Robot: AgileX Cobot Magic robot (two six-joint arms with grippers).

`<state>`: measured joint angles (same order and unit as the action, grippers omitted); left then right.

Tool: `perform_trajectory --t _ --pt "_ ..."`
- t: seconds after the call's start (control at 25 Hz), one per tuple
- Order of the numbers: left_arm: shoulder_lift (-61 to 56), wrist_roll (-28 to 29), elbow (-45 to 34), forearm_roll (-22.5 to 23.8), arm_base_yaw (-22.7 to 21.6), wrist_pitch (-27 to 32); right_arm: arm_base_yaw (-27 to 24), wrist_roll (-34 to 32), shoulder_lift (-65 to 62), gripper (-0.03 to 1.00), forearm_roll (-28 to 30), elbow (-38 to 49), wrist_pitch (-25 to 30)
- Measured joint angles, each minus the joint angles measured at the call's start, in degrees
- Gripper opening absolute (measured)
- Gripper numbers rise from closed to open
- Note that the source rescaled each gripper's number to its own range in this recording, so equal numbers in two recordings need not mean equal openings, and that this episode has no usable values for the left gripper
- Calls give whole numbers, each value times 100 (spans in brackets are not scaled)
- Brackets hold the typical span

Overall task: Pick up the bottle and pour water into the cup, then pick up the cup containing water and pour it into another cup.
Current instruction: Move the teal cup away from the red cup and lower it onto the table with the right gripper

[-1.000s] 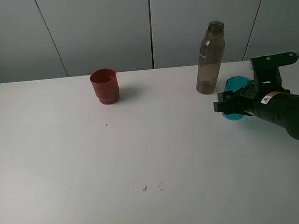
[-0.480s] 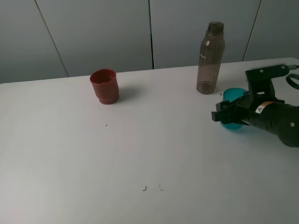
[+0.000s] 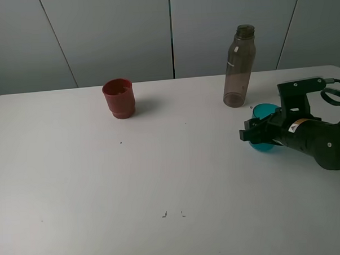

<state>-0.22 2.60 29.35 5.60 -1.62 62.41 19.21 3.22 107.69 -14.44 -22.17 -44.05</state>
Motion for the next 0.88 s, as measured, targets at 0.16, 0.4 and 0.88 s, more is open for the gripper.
perform_trajectory --t 0.16,0.4,0.88 --pt "0 0 0 0 0 0 0 -185 74 5 23 0 -109" --pt "0 0 0 0 0 0 0 -421 74 5 93 0 -120" --pt "0 0 0 0 0 0 0 -680 -28 99 154 0 477"
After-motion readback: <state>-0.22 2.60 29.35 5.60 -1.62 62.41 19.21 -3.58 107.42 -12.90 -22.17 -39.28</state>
